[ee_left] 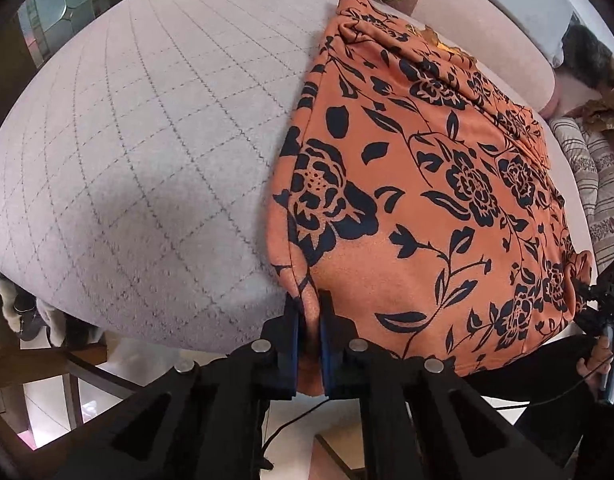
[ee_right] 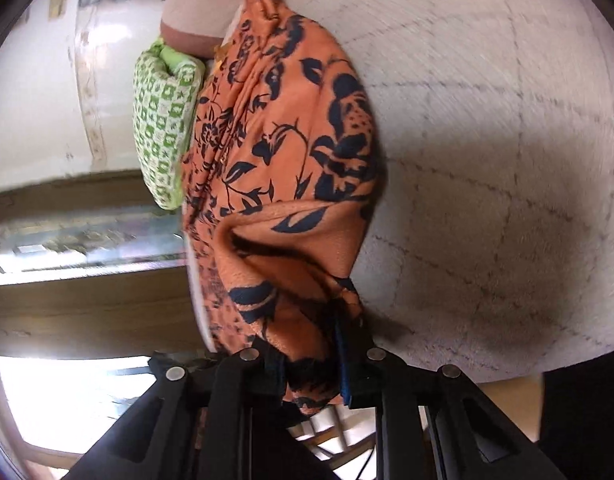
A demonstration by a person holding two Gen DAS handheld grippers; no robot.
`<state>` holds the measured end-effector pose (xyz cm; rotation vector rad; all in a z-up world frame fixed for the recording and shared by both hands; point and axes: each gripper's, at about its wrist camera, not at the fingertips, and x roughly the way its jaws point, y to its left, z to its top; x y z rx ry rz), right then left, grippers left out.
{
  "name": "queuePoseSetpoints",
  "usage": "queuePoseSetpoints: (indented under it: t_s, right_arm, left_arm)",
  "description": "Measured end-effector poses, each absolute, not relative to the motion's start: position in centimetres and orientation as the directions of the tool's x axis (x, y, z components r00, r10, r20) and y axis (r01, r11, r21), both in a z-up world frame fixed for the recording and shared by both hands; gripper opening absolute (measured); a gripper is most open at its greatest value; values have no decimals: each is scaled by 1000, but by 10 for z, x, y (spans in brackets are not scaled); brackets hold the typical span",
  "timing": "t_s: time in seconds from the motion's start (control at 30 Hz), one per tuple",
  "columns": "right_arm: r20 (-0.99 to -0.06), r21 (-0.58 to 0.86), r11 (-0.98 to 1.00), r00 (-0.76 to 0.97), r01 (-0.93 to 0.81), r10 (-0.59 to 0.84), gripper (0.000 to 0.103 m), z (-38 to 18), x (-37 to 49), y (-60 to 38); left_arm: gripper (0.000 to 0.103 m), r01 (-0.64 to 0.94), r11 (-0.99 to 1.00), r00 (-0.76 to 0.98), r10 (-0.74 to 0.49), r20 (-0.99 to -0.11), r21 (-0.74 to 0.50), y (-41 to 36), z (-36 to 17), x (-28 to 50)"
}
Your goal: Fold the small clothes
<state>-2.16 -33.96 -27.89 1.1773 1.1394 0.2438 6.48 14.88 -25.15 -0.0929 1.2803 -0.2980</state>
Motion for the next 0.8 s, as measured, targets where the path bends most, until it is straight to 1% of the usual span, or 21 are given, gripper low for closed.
queuePoseSetpoints:
  t_s: [0.13, 0.2, 0.27, 0.33, 0.43, 0.53, 0.6, 0.7, 0.8]
  right_arm:
    - [-650, 758, 559, 473, 337, 596, 20, -254, -28, -331]
    - [-670, 735, 603, 473, 310, 573, 19, -241, -33, -328]
    - [-663, 734, 621, 489, 275, 567, 18, -223, -40, -331]
    - [-624, 761, 604, 522, 238, 581, 18, -204, -44, -334]
    - [-525, 818, 554, 595, 156, 608, 18, -169, -46, -341]
    - [-398, 878, 472, 671, 81, 625, 18, -145, -39, -351]
    - [-344, 897, 439, 712, 56, 612, 18, -136, -32, -356]
    - [-303, 906, 421, 767, 48, 566, 18, -127, -15, -370]
    - [-285, 911, 407, 810, 63, 512, 18, -122, 14, -395]
  left_arm:
    - [7, 168, 960, 277, -266, -923, -226, 146, -249, 63]
    - [6, 174, 948, 282, -308, -909, -268, 148, -247, 63]
    - [6, 186, 925, 280, -373, -884, -331, 152, -240, 63]
    - [6, 199, 895, 277, -443, -853, -400, 152, -230, 65]
    - [6, 214, 847, 287, -531, -798, -486, 153, -206, 75]
    - [6, 230, 807, 320, -590, -741, -544, 157, -180, 90]
    - [6, 243, 789, 341, -614, -712, -564, 156, -163, 101]
    - [6, 252, 767, 364, -640, -677, -590, 151, -141, 126]
    - [6, 247, 761, 375, -646, -665, -600, 142, -125, 162]
